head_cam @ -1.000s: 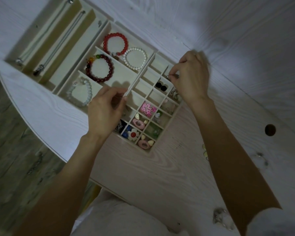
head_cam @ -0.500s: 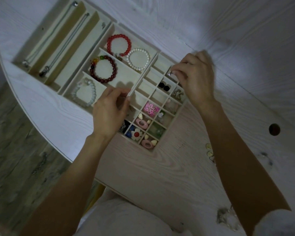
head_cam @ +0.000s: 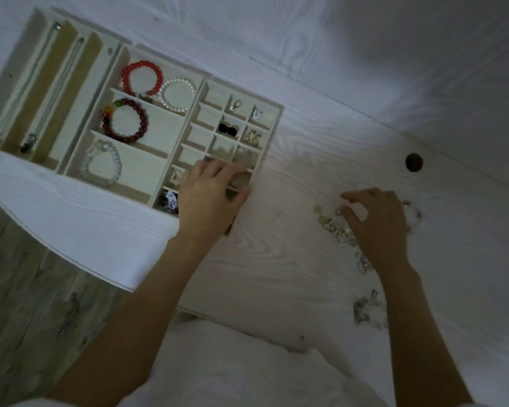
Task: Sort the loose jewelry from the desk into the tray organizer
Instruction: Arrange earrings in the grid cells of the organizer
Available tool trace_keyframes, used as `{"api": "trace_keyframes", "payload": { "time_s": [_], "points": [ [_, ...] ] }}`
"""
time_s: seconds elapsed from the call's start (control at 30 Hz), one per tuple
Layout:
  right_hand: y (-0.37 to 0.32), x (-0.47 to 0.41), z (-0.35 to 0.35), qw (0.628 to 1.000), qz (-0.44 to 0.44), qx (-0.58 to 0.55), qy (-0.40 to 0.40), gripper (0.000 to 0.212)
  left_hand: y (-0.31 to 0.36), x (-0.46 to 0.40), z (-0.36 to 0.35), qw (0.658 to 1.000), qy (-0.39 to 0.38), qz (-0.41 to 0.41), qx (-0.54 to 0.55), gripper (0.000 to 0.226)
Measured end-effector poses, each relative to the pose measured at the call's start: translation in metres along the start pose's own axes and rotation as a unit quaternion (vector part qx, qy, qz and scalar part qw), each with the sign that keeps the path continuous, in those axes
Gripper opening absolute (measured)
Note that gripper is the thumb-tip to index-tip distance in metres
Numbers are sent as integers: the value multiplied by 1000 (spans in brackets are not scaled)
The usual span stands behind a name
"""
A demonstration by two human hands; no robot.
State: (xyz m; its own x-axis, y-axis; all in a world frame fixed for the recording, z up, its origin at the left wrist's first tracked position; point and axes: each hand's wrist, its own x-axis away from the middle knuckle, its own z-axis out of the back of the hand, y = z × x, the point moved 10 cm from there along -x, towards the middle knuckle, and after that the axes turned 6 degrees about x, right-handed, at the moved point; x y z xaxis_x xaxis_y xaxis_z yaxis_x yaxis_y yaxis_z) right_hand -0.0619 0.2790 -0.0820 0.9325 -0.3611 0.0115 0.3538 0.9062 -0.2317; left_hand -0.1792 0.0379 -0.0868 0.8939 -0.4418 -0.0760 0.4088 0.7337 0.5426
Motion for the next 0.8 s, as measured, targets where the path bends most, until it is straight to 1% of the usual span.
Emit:
{"api": "trace_keyframes", "payload": {
  "time_s": [0.07, 0.1, 0.17, 0.27, 0.43, 0.5, 0.57, 0.63, 0.73, 0.8],
  "points": [
    [5, 11, -7, 1000, -20, 13, -6, 15, 1, 1, -7, 1000, -12, 16, -5, 30],
    [1, 12, -8, 1000, -15, 21, 0, 16, 1, 1, -7, 1000, -11, 22, -3, 28],
    [-9, 12, -8, 999, -4, 42, 18, 14, 5, 0, -7, 1000, -8, 20, 0, 21],
    [-15, 12, -9, 997, -16, 65, 38, 14, 13, -1, -5, 1000, 0, 14, 7, 15],
    [1, 19, -4, 995, -63, 31, 71, 15, 14, -2, -4, 999, 6, 31, 32, 15],
    [7, 21, -8, 995, -84, 22, 56, 14, 14, -1, -5, 998, 3, 34, 44, 16],
    [17, 21, -19, 992, -123, -9, 6, 14, 14, -1, -6, 998, 1, 34, 50, 16],
    [22, 21, -26, 988, -147, -33, -21, 13, 13, -2, -7, 998, -1, 36, 51, 16],
    [19, 16, -27, 987, -150, -41, -32, 9, 12, -2, -7, 998, -1, 39, 45, 16],
    [16, 13, -31, 988, -141, -22, -58, 9, 11, -2, -6, 998, 0, 40, 44, 15]
  ]
}}
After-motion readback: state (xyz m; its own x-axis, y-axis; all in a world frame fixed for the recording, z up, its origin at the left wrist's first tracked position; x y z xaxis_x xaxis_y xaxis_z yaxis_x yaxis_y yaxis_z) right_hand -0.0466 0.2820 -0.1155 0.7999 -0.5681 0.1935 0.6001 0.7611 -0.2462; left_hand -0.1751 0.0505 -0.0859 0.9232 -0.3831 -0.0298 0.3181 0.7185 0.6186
